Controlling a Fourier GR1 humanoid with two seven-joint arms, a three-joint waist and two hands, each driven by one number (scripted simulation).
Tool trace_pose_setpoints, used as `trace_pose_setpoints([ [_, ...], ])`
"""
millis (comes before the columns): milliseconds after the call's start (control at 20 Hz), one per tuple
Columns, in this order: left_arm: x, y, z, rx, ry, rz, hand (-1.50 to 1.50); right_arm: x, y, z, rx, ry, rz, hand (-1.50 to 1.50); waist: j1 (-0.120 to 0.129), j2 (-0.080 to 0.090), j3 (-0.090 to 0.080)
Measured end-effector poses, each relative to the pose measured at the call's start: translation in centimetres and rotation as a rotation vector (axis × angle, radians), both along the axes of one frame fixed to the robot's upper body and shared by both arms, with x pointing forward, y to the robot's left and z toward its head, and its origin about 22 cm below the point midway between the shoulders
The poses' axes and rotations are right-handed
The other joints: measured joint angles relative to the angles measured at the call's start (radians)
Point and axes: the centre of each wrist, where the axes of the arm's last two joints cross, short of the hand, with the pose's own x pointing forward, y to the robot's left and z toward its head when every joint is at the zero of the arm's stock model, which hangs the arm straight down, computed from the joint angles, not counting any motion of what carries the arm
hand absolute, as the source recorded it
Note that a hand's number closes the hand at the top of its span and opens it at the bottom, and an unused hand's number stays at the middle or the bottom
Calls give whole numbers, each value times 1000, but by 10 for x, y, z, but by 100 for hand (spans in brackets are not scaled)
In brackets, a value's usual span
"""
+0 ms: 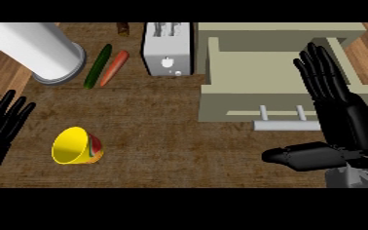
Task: Pick up the cup, place it into the drawer and close the drawer
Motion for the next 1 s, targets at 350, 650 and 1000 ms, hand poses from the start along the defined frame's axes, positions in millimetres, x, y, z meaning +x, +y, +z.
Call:
trace_pose_setpoints([
  [350, 6, 19, -47, 33, 70, 40, -150, 13, 1, 8, -2, -22, 7, -150, -2, 0, 0],
  [650, 13, 31, -91, 66, 118, 82, -150, 16, -4, 14, -3, -35, 2, -150, -6, 1, 0],
  [1000, 15, 39, -130, 105, 183, 121, -150, 20, -8, 22, 1, -41, -3, -150, -6, 0, 0],
])
